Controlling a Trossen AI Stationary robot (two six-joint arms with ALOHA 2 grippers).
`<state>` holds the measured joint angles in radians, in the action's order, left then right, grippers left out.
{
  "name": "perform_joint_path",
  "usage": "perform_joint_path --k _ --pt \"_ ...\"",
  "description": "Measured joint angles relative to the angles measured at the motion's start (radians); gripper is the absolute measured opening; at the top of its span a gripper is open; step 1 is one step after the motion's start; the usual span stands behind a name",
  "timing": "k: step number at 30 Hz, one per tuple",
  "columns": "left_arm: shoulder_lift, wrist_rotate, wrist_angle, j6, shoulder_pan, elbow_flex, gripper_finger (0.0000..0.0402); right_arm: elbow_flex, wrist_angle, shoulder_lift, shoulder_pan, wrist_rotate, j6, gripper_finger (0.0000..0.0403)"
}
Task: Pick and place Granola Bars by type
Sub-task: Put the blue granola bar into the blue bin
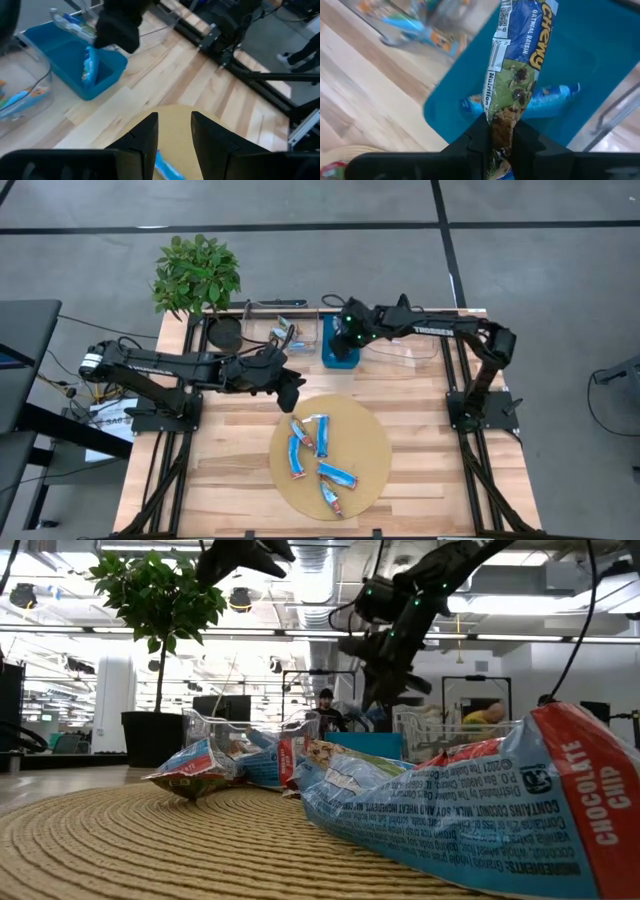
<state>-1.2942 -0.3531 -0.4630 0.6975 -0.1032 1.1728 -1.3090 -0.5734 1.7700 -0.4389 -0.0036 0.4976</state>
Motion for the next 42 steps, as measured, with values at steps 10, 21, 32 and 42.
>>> perform_joint_path --k 10,21,32,42 --pt "0.000 -0.006 -0.063 0.021 0.016 0.000 0.0107 -0.012 -0.024 0.017 -0.005 -0.001 -0.071 0.0064" --pt "0.000 -0.011 -0.061 0.020 0.016 0.000 0.0107 -0.079 -0.051 0.016 0.000 0.002 -0.119 0.0165" --pt "0.000 0.284 -0.008 -0.151 0.005 0.000 0.0107 -0.220 -0.146 -0.060 0.159 -0.128 -0.584 0.0201" --pt "0.000 0.398 -0.161 -0.222 -0.082 0.000 0.0107 -0.219 -0.299 -0.087 0.395 -0.126 -0.802 0.0183"
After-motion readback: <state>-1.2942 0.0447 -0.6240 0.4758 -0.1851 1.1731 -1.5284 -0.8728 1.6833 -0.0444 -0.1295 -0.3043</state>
